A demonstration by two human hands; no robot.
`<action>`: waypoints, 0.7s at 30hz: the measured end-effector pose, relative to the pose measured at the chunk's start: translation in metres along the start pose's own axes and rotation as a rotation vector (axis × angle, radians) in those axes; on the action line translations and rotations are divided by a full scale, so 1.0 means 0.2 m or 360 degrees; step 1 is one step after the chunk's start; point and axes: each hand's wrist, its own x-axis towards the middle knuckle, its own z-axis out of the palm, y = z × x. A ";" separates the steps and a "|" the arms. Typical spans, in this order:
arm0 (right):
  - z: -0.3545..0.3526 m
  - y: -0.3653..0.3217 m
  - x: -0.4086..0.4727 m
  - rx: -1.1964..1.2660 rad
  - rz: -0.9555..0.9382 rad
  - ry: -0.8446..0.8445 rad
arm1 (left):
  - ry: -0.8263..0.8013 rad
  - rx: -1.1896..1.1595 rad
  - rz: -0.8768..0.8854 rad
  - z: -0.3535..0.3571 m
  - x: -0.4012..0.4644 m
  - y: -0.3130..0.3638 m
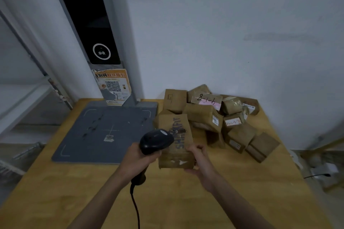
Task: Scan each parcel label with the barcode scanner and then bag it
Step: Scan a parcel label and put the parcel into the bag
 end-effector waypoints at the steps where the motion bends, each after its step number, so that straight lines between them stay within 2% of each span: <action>1: 0.00 0.02 -0.07 -0.0045 -0.0016 -0.0006 | 0.0001 -0.0010 0.0032 -0.01 -0.07 0.00; 3: 0.01 0.07 -0.19 -0.0255 -0.0162 0.0072 | 0.0018 -0.0045 0.0076 -0.02 -0.19 0.02; 8: 0.01 0.15 -0.46 -0.1334 -0.0865 0.0621 | 0.0003 -0.0131 0.0131 -0.04 -0.41 0.03; 11: -0.01 0.17 -0.58 -0.1638 -0.1099 0.0774 | -0.0011 -0.0134 0.0167 -0.03 -0.50 0.05; 14: -0.04 0.22 -0.65 -0.1600 -0.1181 0.0736 | -0.0019 -0.0227 0.0205 -0.02 -0.56 0.09; 21: -0.22 0.25 -0.66 -0.1139 -0.1109 0.0463 | -0.0164 -0.0423 0.0393 0.02 -0.64 0.22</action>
